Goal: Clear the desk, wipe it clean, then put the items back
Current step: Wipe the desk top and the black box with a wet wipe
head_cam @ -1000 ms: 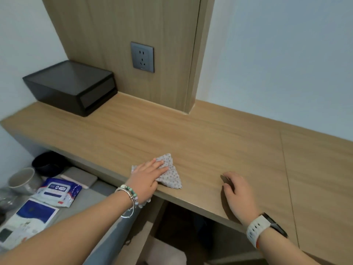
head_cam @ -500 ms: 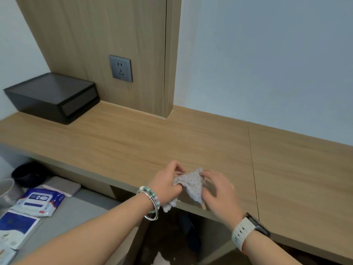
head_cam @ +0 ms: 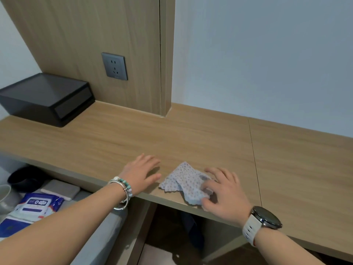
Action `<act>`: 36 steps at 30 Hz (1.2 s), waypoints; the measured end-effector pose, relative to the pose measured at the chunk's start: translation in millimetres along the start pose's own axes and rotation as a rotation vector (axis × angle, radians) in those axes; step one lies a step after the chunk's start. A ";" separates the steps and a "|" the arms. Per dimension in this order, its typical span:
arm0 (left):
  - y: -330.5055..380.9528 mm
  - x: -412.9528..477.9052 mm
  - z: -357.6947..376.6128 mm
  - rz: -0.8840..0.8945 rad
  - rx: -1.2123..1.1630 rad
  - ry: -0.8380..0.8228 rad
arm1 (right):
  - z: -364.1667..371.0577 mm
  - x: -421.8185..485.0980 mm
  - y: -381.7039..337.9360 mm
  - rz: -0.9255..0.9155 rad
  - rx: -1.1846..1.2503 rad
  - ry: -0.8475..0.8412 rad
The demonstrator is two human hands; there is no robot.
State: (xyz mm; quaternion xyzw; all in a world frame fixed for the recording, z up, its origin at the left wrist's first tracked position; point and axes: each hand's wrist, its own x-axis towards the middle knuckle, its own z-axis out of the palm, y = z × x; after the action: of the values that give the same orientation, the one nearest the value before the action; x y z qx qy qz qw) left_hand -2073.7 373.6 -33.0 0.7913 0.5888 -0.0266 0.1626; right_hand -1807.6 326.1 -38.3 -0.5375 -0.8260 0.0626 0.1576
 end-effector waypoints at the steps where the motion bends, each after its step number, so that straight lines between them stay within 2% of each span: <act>1: -8.6 -0.2 5.3 -0.076 0.024 -0.022 | 0.4 4.5 -7.0 -0.017 0.092 -0.015; 3: -19.0 -1.2 16.9 -0.204 0.050 -0.083 | 8.8 17.3 -19.7 -0.001 0.164 -0.086; 6: -23.8 -2.4 33.9 -0.290 0.110 -0.135 | 38.9 31.8 -30.3 0.120 0.029 -0.275; 9: -23.7 -3.2 41.0 -0.311 0.156 -0.127 | 54.8 27.8 -47.1 0.146 -0.050 -0.280; 11: -23.9 -2.4 40.0 -0.310 0.159 -0.127 | 58.4 19.1 -52.8 0.039 0.006 -0.281; 13: -24.1 -2.9 39.0 -0.309 0.159 -0.136 | 49.6 9.6 -53.7 -0.095 0.204 -0.257; 14: -24.3 -3.0 38.9 -0.310 0.163 -0.137 | 41.7 6.1 -50.2 -0.094 0.264 -0.199; 16: -24.6 -2.4 39.9 -0.310 0.170 -0.132 | 32.2 3.3 -27.2 0.033 0.283 0.069; 17: -24.9 -2.4 40.7 -0.309 0.169 -0.129 | 27.4 3.7 -9.5 0.174 0.231 0.180; 18: -24.9 -3.0 41.2 -0.310 0.169 -0.130 | 23.0 2.7 7.4 0.339 0.152 0.207; 20: -24.3 -4.2 41.0 -0.314 0.171 -0.134 | 15.3 -4.7 25.1 0.618 -0.012 0.055; 22: -24.0 -4.4 41.2 -0.318 0.166 -0.132 | 21.0 -12.8 14.2 0.705 -0.025 -0.051; 24: -23.1 -3.3 40.7 -0.319 0.163 -0.122 | 33.6 -17.2 -17.0 0.588 0.069 -0.076; 27: -21.9 -4.7 40.6 -0.320 0.177 -0.127 | 45.8 -22.2 -64.1 0.235 0.400 -0.129; 28: -21.7 -4.7 40.4 -0.320 0.182 -0.130 | 39.3 -23.2 -69.0 0.186 0.504 -0.128; 29: -21.7 -4.6 40.1 -0.318 0.183 -0.134 | 29.8 -23.1 -64.5 0.215 0.548 -0.084; 30: -21.5 -4.7 39.8 -0.316 0.179 -0.139 | 21.4 -22.8 -50.7 0.304 0.535 0.020; 32: -20.3 -6.0 39.2 -0.315 0.174 -0.149 | 5.2 -25.3 -12.2 0.568 0.342 0.177; 34: -19.3 -6.7 37.5 -0.316 0.166 -0.150 | -0.5 -33.4 12.0 0.777 0.054 0.065; 36: -18.2 -6.3 36.4 -0.314 0.163 -0.148 | 10.8 -35.9 1.4 0.755 -0.062 -0.062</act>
State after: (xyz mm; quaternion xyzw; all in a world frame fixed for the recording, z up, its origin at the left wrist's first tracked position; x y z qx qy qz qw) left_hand -2087.3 361.9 -70.0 0.6963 0.6872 -0.1571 0.1347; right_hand -1796.6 294.8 -55.8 -0.8063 -0.5758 0.1076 0.0818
